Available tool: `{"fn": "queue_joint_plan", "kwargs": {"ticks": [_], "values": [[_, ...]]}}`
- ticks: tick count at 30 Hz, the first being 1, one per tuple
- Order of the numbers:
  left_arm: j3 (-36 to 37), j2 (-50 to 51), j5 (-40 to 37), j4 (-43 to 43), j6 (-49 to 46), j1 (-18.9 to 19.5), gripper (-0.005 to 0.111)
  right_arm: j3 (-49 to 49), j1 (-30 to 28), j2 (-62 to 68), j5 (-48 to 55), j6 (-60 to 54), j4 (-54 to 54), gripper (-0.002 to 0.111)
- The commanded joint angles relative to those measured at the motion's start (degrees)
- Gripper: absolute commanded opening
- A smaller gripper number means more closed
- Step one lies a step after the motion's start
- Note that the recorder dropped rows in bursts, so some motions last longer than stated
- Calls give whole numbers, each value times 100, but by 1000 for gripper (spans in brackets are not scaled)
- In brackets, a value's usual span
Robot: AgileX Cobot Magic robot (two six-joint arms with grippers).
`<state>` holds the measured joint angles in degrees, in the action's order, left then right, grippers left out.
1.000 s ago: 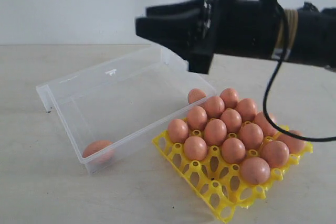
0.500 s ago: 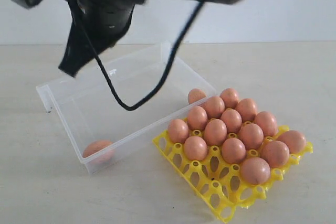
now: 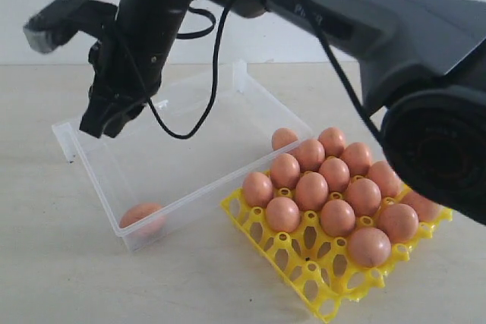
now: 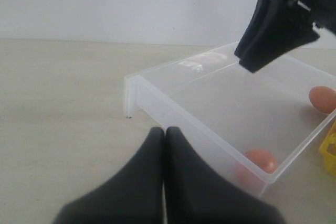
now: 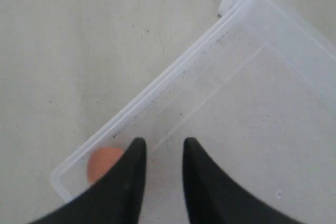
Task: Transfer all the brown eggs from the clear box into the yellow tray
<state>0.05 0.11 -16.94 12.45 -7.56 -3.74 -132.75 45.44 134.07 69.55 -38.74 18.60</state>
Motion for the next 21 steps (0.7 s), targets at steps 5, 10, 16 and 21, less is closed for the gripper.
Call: {"fn": "queue_joint_plan", "kwargs": {"ticks": [5, 10, 16, 21], "values": [[-5, -11, -1, 26, -2, -32, -4, -37, 75, 404, 41, 112, -103, 55], [-5, -11, -1, 26, -2, -32, -4, -37, 86, 592, 41, 285, -107, 55], [-5, -11, -1, 26, -2, -32, -4, -37, 86, 720, 41, 285, -146, 55], [-5, -11, -1, 26, -2, -32, -4, 135, 86, 796, 41, 227, -193, 55]]}}
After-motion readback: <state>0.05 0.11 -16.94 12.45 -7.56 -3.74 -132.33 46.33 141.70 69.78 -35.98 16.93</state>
